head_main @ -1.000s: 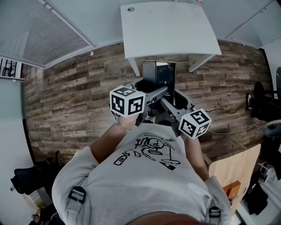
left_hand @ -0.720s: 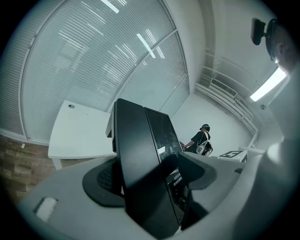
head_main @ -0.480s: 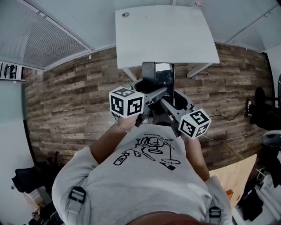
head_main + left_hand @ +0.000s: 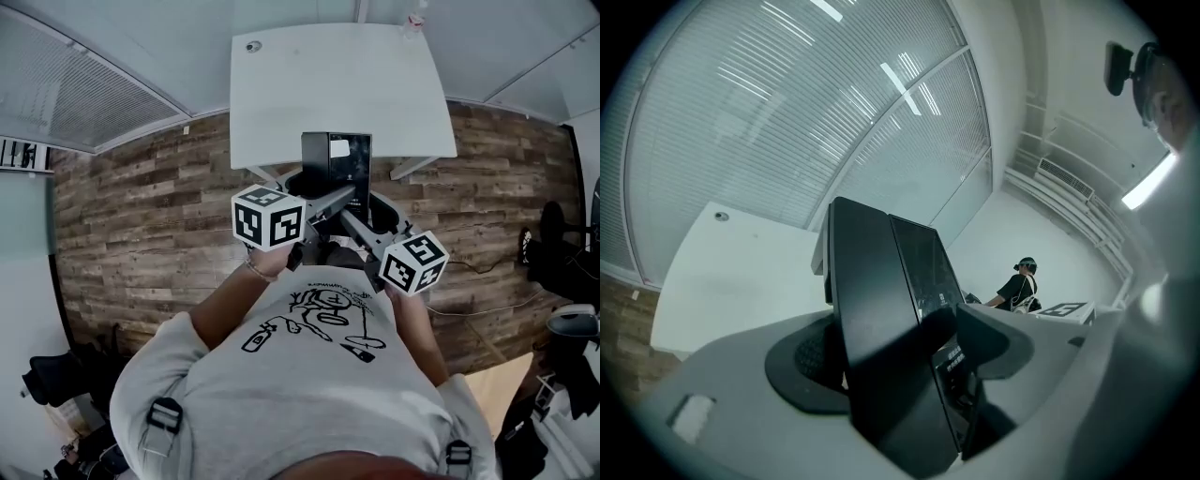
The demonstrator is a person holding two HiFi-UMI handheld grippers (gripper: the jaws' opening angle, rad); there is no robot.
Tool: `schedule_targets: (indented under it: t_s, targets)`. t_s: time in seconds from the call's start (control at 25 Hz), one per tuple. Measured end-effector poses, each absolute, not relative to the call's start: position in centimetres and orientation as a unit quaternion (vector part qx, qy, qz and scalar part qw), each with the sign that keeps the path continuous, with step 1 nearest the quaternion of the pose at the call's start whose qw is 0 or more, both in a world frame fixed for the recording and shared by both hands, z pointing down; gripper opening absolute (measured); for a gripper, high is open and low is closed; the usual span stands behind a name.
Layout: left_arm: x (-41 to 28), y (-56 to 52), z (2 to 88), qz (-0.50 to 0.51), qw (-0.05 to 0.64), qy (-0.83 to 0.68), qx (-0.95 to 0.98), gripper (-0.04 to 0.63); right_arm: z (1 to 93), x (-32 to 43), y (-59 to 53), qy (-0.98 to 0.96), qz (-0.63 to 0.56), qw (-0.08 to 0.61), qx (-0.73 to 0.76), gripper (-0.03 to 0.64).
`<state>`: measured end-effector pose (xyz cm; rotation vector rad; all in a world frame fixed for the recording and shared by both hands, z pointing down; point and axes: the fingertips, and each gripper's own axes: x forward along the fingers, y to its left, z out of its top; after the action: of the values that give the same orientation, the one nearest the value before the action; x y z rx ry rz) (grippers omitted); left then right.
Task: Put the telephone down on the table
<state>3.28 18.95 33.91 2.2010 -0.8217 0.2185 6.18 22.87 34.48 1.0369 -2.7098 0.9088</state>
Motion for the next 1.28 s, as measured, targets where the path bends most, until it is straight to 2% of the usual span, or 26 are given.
schedule_targets:
  t_s: [0.36,0.76,1.28]
  targets:
    - [6.1,15.5,34.2,0.072,0.392,-0.335,0.854,0.350,34.6,9.2,19.2,-0.896,0.298,0.059,0.324,0.239]
    - [4.5,11.9,34.9,0.073,0.398,-0.342,0.848,0.350,35.3,7.6,15.6,-0.895,0.306,0.061,0.319,0.239]
    - [0.3,-0.1,36.4,0.071,0.412,-0.347,0.839,0.350,36.6,3.5,3.6,-0.892,0.319,0.070,0.312,0.239]
